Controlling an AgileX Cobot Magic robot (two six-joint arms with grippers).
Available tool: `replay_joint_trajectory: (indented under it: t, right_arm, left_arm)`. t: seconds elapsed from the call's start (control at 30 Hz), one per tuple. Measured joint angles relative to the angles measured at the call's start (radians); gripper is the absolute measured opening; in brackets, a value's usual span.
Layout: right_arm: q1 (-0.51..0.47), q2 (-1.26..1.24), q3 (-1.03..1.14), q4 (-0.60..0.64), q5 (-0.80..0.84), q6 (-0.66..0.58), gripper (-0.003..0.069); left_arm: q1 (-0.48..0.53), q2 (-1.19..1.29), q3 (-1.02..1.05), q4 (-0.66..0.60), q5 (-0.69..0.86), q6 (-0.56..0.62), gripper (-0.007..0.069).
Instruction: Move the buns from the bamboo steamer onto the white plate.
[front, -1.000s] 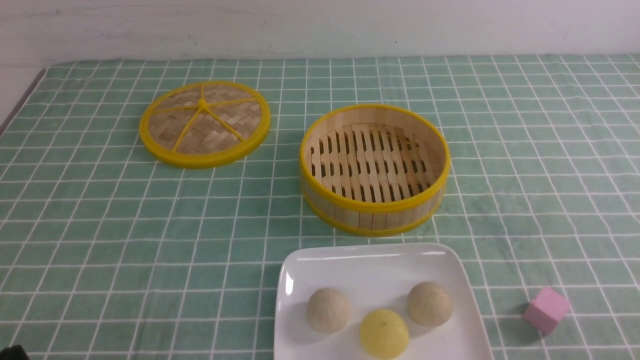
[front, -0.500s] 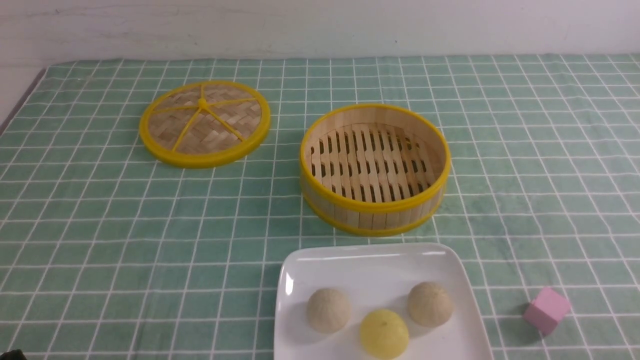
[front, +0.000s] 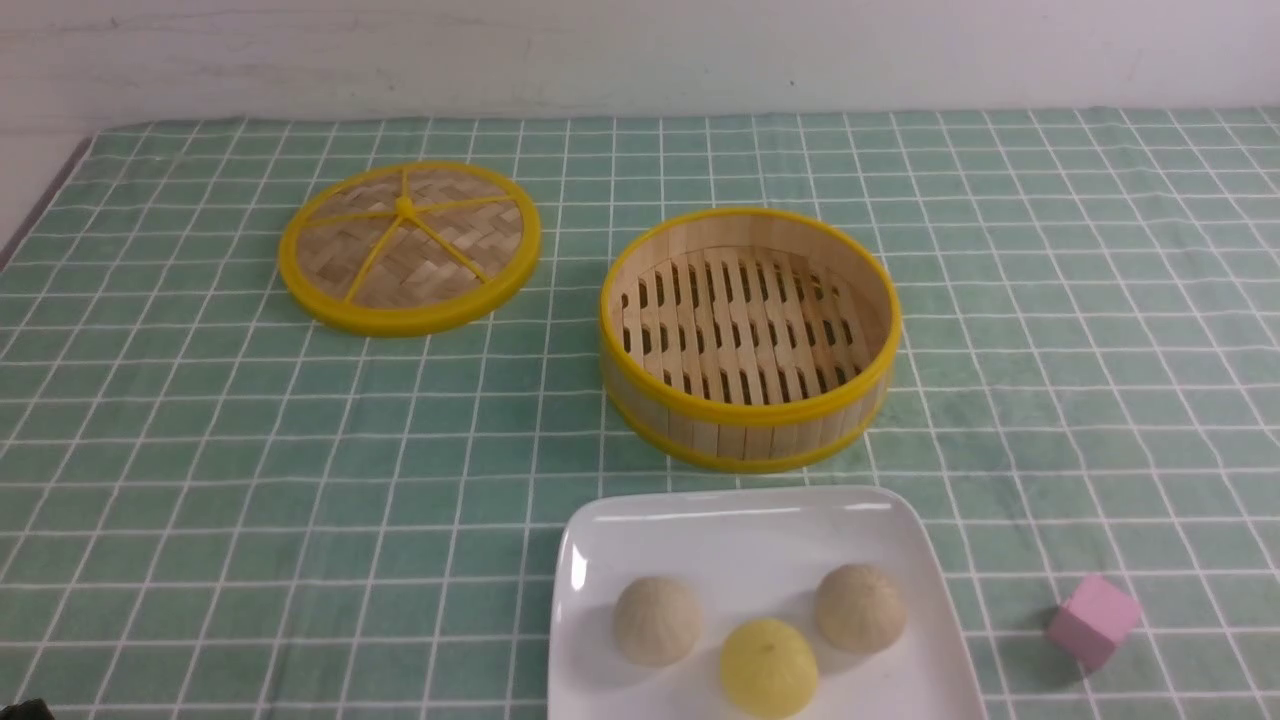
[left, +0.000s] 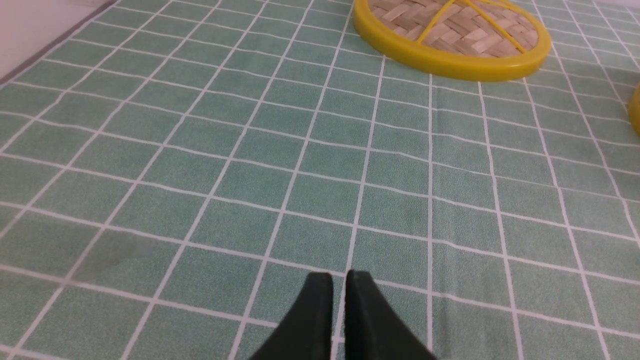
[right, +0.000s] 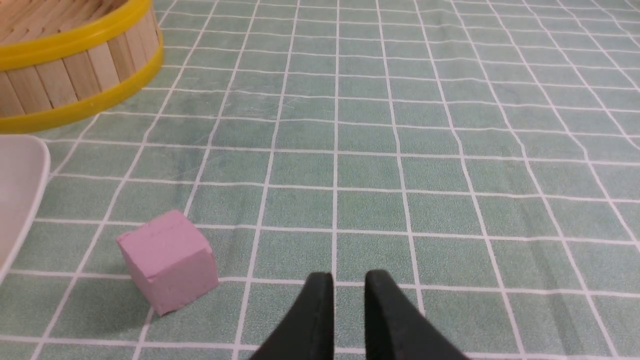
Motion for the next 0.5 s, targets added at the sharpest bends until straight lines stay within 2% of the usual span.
replay_joint_trajectory:
  t: [0.5]
  right_arm:
    - [0.000,0.000,0.000,0.000,0.000,0.000,0.0133]
  left_arm:
    - [0.000,0.000,0.000,0.001,0.000,0.000,0.0076]
